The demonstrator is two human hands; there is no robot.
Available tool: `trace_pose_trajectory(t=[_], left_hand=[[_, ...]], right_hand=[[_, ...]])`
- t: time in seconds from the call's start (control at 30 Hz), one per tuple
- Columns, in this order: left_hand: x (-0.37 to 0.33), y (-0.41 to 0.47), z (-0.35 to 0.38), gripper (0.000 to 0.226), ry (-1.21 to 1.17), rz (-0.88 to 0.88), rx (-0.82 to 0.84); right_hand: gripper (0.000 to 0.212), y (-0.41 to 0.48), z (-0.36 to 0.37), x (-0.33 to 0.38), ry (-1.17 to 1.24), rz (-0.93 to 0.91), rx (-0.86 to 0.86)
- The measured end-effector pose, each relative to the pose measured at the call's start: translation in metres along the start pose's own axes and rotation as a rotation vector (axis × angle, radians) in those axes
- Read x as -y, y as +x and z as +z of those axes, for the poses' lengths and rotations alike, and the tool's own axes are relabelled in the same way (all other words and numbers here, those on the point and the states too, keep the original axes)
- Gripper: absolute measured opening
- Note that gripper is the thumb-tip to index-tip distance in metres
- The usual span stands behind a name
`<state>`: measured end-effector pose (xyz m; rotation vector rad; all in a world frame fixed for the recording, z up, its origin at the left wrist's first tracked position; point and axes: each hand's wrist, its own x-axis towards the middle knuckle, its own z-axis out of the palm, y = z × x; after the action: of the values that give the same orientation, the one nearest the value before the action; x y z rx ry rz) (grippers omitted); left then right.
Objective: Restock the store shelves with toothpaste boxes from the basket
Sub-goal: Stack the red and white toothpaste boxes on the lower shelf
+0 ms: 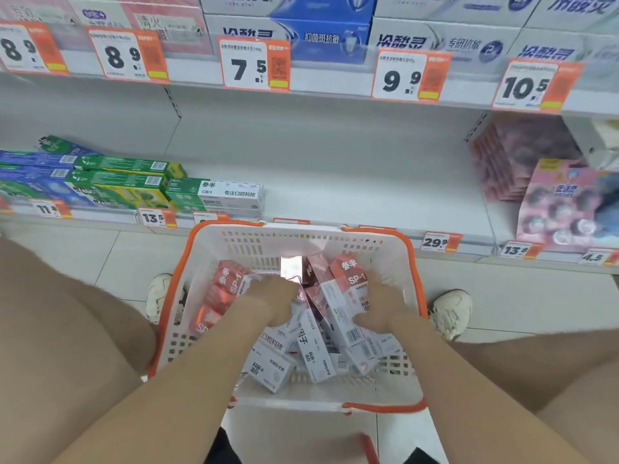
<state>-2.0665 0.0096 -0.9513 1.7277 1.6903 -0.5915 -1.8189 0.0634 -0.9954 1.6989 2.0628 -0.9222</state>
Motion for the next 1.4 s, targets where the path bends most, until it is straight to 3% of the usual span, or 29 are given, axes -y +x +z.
trace_pose_trajectory(t=[0.2, 0.33, 0.47, 0.6, 0.73, 0.83, 0.93, 1.07, 1.13, 1.27, 1.4], left_hand=[[0.003, -0.002, 0.008, 0.071, 0.022, 0.019, 0.061], [0.008, -0.002, 0.011, 0.067, 0.05, 0.049, 0.022], [0.011, -0.003, 0.004, 0.056, -0.061, 0.045, 0.02], [0.004, -0.011, -0.007, 0.043, -0.367, 0.008, -0.04], [-0.019, -0.024, -0.019, 0.033, -0.94, -0.024, -0.113], [-0.033, -0.029, -0.022, 0.032, -1.488, -0.112, -0.072], [-0.035, -0.038, -0.029, 0.034, -1.727, -0.121, -0.023], [-0.027, -0.048, -0.051, 0.034, -1.834, -0.014, -0.059], [-0.02, -0.052, -0.063, 0.026, -1.865, 0.027, -0.097], [-0.014, -0.064, -0.08, 0.018, -1.821, -0.026, -0.255], [-0.016, -0.07, -0.083, 0.021, -1.671, 0.0, -0.383]], right_hand=[[0.156, -0.014, 0.039, 0.031, -0.005, 0.169, -0.099], [0.151, -0.011, 0.036, 0.033, 0.014, 0.169, -0.153], [0.147, -0.009, 0.008, 0.02, 0.334, 0.126, -0.01], [0.128, -0.022, -0.013, 0.013, 0.678, 0.113, 0.162], [0.065, -0.037, -0.015, 0.022, 0.879, -0.011, 0.363], [0.063, -0.048, -0.016, 0.03, 0.993, -0.082, 0.389], [0.065, -0.057, -0.028, 0.037, 1.067, -0.189, 0.432], [0.074, -0.066, -0.054, 0.045, 1.132, -0.187, 0.288], [0.062, -0.071, -0.072, 0.05, 1.163, -0.158, 0.167], [0.047, -0.074, -0.103, 0.054, 1.308, -0.114, 0.134], [0.029, -0.074, -0.112, 0.051, 1.17, -0.183, 0.015]])
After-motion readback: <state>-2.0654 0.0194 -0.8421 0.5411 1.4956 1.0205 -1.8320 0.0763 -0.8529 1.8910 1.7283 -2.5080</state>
